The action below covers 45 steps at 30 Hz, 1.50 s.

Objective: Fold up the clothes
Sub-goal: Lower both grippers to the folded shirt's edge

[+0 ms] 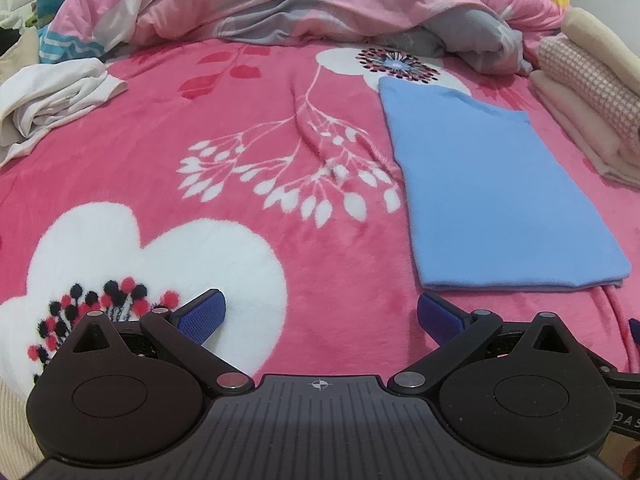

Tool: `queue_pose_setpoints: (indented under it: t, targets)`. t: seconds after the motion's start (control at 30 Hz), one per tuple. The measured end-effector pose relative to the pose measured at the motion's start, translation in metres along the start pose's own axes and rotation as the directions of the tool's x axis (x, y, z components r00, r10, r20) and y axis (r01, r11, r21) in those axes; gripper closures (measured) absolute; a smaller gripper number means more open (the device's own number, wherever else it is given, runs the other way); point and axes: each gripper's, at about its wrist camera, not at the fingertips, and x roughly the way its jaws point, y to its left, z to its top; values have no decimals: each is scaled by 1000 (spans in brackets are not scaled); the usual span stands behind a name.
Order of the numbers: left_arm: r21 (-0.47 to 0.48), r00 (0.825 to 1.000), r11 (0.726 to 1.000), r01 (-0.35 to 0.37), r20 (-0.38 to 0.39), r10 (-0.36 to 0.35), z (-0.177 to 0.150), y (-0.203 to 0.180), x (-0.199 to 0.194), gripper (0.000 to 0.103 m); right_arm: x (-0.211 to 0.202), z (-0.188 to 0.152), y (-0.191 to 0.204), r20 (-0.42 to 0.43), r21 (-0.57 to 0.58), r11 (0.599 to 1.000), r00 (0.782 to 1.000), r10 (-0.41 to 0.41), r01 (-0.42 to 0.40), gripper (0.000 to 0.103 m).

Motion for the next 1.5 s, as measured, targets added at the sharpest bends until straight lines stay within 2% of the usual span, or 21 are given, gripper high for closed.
queue_pose_setpoints:
  t: [0.27, 0.4, 0.57, 0.77, 0.87, 1.0, 1.07, 1.13, 1.2, 1.4, 1.5]
  targets:
    - [33, 1000, 999, -7, 26, 6, -3, -1, 6, 0, -6, 0, -14, 15, -4, 997, 997, 82, -82, 0]
    - [37, 994, 996, 83, 63, -85, 3, 6, 4, 0, -20, 10, -27, 85, 5, 991, 988, 129, -130, 0]
    - [24, 972, 987, 159, 169, -161, 26, 13, 5, 0, -27, 46, -51, 213, -3, 984, 962, 173, -176, 0]
    - [43, 930, 968, 247, 270, -249, 71, 10, 30, 0, 25, 104, -92, 232, 36, 942, 920, 316, -333, 0]
    - [48, 926, 960, 275, 255, -278, 93, 6, 55, 2, 59, 133, -112, 225, 56, 910, 893, 389, -410, 0]
    - [48, 919, 938, 344, 190, -347, 113, 1, 89, 7, 121, 156, -137, 143, 156, 870, 882, 449, -468, 7]
    - [50, 916, 929, 366, 157, -369, 120, -1, 104, 12, 144, 160, -146, 99, 215, 849, 875, 474, -484, 15]
    - [50, 917, 924, 379, 115, -382, 125, -2, 119, 29, 167, 164, -155, 54, 269, 828, 866, 497, -492, 21]
    - [54, 912, 916, 397, 88, -400, 130, -2, 131, 30, 180, 165, -159, 27, 284, 818, 857, 514, -500, 23]
    - [76, 879, 882, 465, 74, -470, 149, -6, 156, 32, 203, 181, -154, -6, 239, 798, 821, 570, -553, 23]
    - [84, 870, 872, 482, 74, -488, 159, -15, 167, 32, 222, 195, -151, -2, 253, 771, 797, 605, -584, 27]
